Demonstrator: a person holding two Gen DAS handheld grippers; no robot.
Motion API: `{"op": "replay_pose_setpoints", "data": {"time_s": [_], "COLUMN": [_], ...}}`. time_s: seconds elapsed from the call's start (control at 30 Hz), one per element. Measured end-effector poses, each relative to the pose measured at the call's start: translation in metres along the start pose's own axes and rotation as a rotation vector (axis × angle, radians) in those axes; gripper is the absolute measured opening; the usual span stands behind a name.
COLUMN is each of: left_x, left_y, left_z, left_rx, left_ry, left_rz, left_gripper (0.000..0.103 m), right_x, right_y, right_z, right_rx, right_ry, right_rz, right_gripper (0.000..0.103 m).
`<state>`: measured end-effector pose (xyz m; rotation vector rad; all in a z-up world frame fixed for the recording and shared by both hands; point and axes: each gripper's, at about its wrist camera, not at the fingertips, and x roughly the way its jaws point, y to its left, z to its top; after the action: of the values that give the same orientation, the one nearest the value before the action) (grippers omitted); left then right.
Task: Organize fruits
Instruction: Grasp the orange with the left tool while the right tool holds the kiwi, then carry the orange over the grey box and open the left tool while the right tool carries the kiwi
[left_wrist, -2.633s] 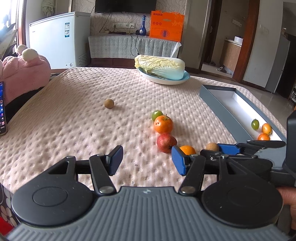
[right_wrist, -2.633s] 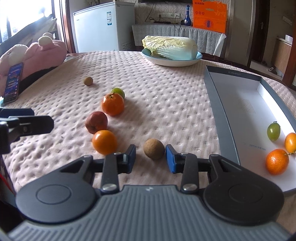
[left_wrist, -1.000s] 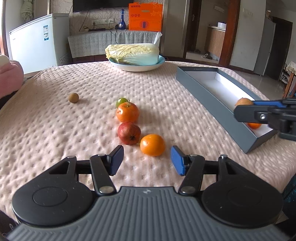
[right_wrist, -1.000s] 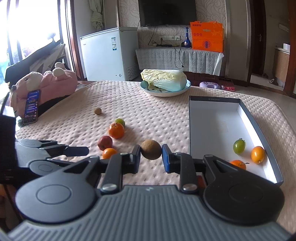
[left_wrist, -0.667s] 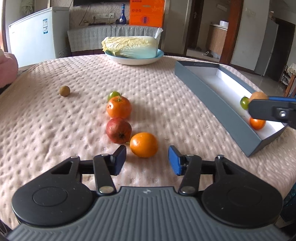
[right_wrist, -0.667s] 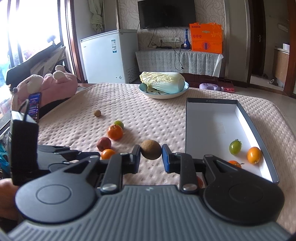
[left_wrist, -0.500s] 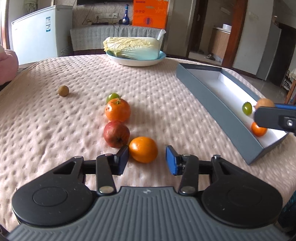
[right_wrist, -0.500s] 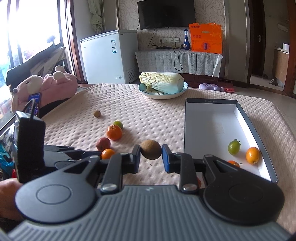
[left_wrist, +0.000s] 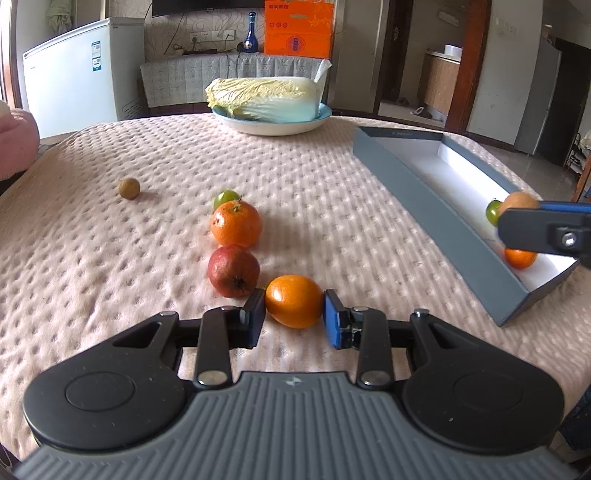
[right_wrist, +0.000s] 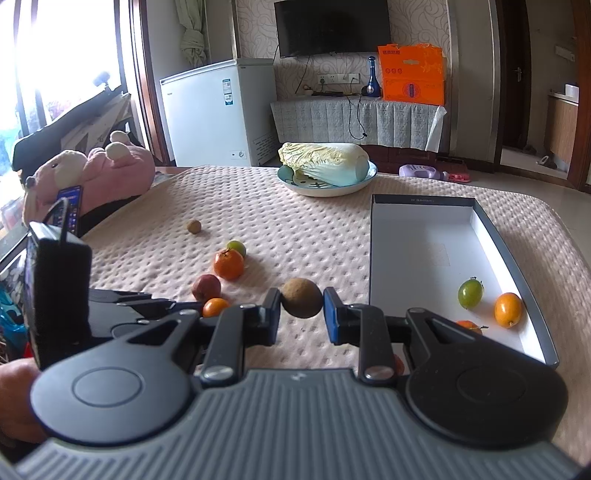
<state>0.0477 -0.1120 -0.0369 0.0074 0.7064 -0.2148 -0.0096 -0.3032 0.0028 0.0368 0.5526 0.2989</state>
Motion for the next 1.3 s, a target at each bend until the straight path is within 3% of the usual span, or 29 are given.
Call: {"op": "replay_pose_setpoints", "data": {"time_s": [0.5,1.3], "left_x": [-0.026,-0.01], "left_y": [-0.003,-0.038], "left_z": [0.016,0.043], "left_rx": [0.013,0.021], "left_ry": [-0.058,-0.08], "left_rz": [0.011,-0.058], "left_gripper": [0.039,0.039], "right_x": [-0.003,-0.02], "right_y": [0.001,-0.022], "right_z": [0.0,-0.006], "right_rx": [0.009,0.041], "right_ry": [-0.009,-0.027], "right_rz": [-0.003,-0.033], "right_gripper": [0.028,0.028]}}
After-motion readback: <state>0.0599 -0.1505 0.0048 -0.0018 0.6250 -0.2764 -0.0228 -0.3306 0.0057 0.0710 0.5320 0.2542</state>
